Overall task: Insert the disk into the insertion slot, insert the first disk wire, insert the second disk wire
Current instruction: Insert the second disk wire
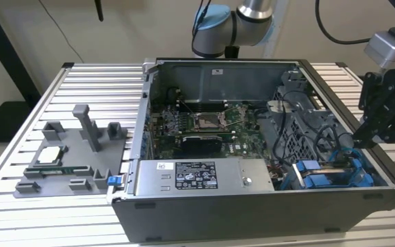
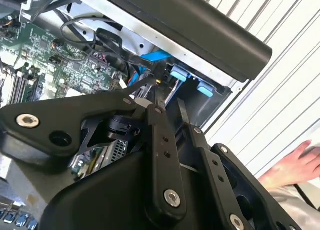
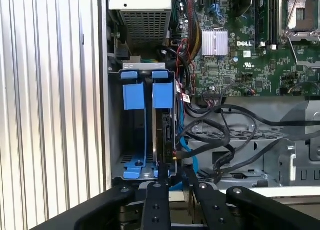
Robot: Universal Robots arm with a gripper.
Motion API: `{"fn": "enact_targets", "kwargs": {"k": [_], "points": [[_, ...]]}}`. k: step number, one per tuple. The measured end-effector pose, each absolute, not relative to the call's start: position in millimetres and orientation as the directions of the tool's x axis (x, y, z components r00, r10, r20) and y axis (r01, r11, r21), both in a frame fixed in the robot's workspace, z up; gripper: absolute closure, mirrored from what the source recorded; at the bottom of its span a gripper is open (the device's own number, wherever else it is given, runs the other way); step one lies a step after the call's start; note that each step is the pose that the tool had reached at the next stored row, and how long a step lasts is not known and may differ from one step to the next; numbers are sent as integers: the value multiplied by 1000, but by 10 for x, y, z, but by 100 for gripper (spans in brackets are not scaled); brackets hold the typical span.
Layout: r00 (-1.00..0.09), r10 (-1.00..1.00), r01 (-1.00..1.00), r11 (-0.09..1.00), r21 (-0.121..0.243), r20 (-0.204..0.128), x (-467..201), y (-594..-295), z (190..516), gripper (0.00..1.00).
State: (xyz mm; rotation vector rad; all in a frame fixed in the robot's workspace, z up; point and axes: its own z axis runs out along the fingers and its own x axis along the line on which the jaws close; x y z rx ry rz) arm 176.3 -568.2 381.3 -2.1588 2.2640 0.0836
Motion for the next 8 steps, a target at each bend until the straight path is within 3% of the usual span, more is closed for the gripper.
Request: {"fn": "enact_targets", "kwargs": {"k": [8], "points": [[-48,-998,-998,46,30,-46,1801,-5659,3814,0]]}}
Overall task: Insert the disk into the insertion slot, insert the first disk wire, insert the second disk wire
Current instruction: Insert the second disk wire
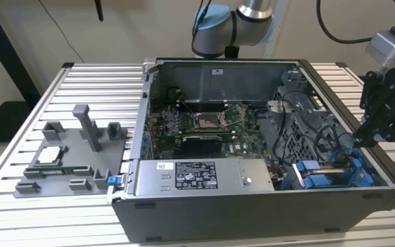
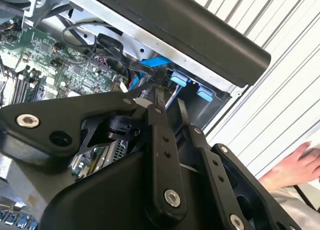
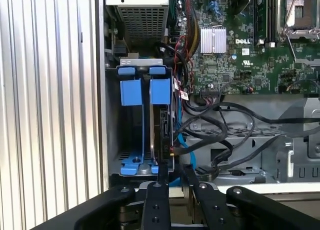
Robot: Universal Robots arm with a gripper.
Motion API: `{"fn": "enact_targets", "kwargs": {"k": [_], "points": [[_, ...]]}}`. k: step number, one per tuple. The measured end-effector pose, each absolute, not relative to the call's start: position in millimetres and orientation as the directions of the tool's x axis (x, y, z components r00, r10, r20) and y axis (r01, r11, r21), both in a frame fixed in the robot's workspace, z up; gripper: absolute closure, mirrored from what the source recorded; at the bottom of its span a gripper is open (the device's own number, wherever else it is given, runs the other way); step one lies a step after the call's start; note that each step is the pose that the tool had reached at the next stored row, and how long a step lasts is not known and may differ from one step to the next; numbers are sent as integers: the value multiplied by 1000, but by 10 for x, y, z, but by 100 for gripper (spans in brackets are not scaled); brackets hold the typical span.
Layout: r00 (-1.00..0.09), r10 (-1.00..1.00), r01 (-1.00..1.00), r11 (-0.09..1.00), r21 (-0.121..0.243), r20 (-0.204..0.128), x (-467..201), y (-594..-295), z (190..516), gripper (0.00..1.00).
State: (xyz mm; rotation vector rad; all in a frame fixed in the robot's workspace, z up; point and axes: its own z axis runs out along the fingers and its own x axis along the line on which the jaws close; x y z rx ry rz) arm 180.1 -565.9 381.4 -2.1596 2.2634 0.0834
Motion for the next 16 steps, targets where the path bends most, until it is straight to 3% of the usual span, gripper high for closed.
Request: {"fn": "enact_targets", "kwargs": {"k": [16], "points": [[-47,-998,-998,46,30,-46,1806,-5626,3766,0]]}}
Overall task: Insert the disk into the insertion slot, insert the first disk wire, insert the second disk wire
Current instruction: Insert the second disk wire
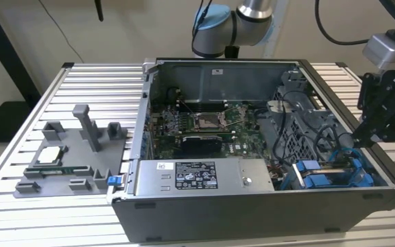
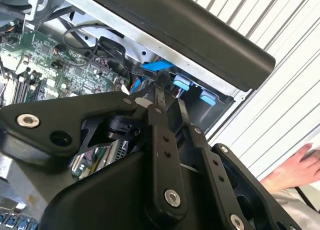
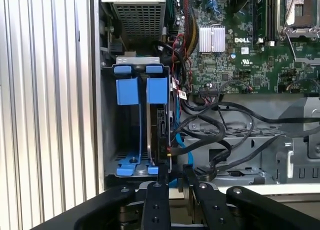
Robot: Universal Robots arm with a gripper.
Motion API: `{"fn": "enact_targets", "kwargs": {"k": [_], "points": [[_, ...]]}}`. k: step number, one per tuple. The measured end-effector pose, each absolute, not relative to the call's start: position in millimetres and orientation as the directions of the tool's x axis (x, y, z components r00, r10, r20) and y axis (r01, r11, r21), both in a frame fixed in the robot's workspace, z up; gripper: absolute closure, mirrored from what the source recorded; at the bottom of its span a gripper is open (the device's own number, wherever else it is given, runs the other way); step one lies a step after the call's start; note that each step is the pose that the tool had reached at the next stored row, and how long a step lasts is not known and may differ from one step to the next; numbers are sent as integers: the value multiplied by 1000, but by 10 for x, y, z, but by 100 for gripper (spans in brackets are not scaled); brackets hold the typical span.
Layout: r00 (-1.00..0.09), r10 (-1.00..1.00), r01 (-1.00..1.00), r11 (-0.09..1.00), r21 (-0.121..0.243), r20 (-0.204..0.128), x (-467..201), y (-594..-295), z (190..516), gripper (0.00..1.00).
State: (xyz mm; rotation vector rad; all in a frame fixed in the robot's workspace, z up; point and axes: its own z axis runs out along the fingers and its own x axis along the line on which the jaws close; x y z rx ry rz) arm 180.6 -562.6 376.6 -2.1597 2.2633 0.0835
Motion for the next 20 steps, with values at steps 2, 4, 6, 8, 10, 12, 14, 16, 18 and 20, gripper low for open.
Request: {"fn": "enact_targets", "kwargs": {"k": [2,4,6,8,10,12,14,16,18,20], "points": [[-47,-998,-998,46,30,-46,1806,-5621,3758,0],[-47,-998,-998,46,30,-46,1809,-5602,3755,0],[-47,-998,-998,46,31,-46,1841,-5598,3748,0],[-46,-998,-998,44,33,-47,1903,-5597,3736,0],[-44,-998,-998,43,36,-47,1946,-5597,3719,0],[-44,-998,-998,42,42,-47,1963,-5597,3704,0],[-43,-998,-998,40,49,-48,1971,-5597,3691,0],[-43,-998,-998,40,56,-51,1974,-5597,3680,0],[-43,-998,-997,40,64,-55,1975,-5598,3672,0],[-44,-997,-997,40,71,-59,1975,-5597,3664,0]]}}
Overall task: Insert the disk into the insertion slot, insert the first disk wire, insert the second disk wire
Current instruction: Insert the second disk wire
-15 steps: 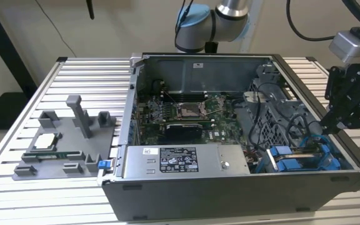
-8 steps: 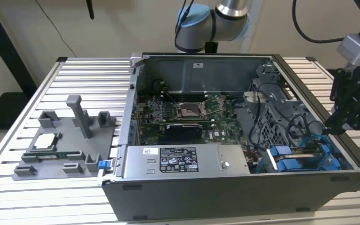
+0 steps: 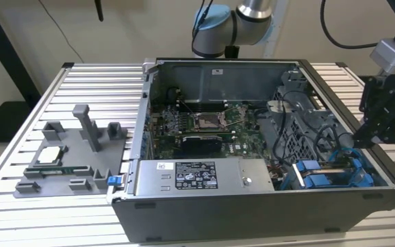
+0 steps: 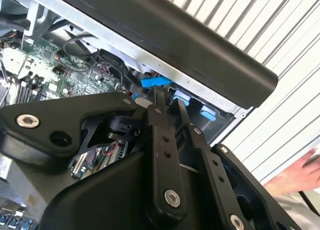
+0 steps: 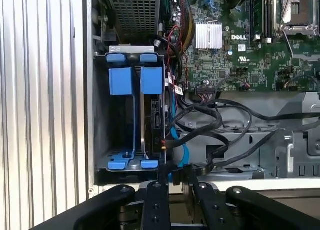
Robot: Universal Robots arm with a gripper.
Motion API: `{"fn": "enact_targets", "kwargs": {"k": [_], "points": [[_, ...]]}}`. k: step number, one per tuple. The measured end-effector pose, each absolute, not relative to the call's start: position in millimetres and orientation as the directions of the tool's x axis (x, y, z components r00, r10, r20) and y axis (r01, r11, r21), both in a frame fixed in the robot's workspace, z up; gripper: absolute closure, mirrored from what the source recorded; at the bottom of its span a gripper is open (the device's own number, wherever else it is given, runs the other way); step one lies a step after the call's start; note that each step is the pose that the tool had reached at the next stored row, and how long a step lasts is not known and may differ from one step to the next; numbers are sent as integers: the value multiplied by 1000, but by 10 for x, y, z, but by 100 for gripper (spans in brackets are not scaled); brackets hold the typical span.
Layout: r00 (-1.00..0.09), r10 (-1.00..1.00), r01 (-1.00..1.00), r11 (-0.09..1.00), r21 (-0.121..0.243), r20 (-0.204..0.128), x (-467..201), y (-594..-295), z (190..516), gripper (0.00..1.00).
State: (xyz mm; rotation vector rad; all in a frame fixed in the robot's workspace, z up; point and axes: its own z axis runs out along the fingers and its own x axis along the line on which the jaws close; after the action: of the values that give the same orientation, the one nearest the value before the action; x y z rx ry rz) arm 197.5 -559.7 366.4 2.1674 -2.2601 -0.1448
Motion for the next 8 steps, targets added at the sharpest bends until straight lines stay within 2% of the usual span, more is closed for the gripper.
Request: {"fn": "enact_targets", "kwargs": {"k": [8], "points": [[-45,-997,-996,39,82,-66,1978,-5597,3643,0]]}}
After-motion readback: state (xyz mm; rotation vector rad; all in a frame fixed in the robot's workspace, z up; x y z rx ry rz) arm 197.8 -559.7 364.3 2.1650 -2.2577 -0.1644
